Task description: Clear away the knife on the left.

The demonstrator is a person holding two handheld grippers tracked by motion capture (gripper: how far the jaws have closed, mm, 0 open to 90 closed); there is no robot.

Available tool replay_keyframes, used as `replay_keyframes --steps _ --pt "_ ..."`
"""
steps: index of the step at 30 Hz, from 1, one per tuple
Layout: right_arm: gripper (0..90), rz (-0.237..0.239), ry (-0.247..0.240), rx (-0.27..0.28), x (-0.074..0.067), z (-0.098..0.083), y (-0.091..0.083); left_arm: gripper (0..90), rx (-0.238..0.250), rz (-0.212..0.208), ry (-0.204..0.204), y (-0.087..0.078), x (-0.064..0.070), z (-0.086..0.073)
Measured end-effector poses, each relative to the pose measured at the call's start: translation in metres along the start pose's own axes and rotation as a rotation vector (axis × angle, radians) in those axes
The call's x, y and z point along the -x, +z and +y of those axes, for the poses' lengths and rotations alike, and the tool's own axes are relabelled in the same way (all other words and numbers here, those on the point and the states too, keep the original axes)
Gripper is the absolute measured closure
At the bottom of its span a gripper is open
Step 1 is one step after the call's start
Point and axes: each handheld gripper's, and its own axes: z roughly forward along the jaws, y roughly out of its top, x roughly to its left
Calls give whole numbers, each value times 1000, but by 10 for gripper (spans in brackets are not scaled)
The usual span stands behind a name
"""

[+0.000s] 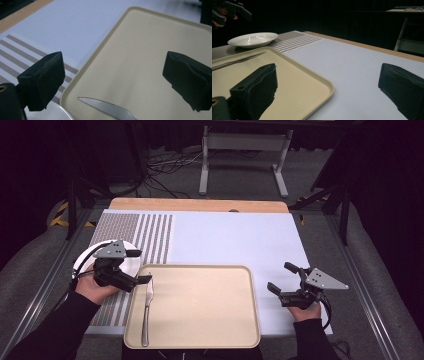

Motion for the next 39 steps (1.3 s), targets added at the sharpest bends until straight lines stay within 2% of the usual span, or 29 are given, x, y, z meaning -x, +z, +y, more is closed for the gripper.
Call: replay_keyframes --steps 2,3,7,10,12,15,17,21,28,30,33,39 --pt "29 0 0 2 0 0 0 31 59 -4 -5 -5 0 -5" --pt "29 0 0 2 0 0 0 29 59 -4 -5 -5 0 -5" --pt "29 1 -3 2 0 0 0 20 166 16 3 -19 3 -16" --pt "29 3 -2 3 0 0 0 17 243 -1 -19 -28 3 -25" --pt "29 3 -4 5 -1 0 0 17 292 -1 -13 -32 2 -32" --pt "29 2 -3 4 -1 0 0 15 331 -6 -19 -38 3 -40" --pt "28 0 -8 6 -1 0 0 13 359 10 -26 -42 3 -46" --pt "25 -3 -9 6 0 0 0 12 357 39 -51 -48 1 -58" --pt "21 -3 -7 12 0 -1 0 13 381 57 -110 -55 -2 -83" --pt "21 -3 -8 13 -1 -1 0 13 382 63 -109 -56 -3 -86" --pt "20 1 -6 15 -1 -1 -1 13 392 89 -129 -60 -4 -100" --pt "20 3 -4 17 -1 -2 0 13 397 99 -173 -57 -8 -112"
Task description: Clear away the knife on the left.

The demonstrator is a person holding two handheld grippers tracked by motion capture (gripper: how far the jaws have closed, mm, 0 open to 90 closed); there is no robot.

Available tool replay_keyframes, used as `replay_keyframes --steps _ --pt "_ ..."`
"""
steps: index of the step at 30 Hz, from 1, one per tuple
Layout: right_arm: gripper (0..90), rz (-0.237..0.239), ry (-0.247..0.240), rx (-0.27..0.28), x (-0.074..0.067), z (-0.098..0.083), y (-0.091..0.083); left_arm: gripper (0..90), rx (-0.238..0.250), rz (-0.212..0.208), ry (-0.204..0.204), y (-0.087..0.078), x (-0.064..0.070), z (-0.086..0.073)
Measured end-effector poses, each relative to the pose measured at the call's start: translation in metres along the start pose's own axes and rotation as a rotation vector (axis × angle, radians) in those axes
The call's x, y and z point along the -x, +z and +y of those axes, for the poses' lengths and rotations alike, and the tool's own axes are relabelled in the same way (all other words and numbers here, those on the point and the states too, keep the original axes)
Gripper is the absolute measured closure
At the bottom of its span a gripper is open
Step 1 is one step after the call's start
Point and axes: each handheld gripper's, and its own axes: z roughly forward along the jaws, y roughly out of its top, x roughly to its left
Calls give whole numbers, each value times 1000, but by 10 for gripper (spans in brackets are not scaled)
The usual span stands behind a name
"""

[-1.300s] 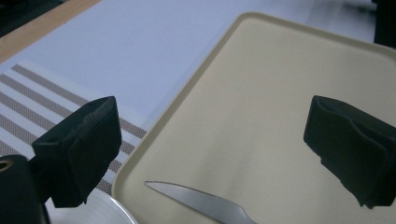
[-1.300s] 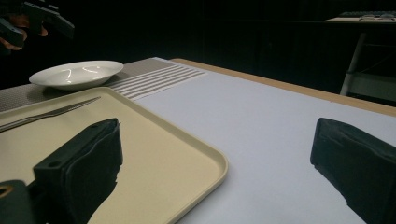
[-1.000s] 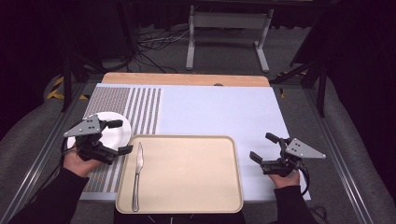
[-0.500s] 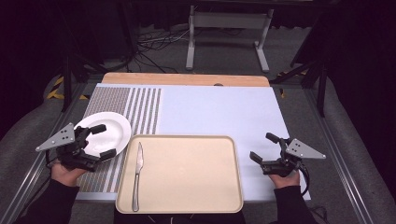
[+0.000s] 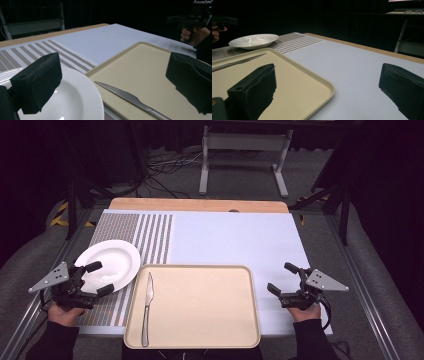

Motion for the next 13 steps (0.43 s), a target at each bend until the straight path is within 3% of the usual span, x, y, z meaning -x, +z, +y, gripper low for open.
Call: replay_keyframes --steps 13 --pt "20 -5 -2 4 0 0 -1 14 -7 22 11 2 1 -1"
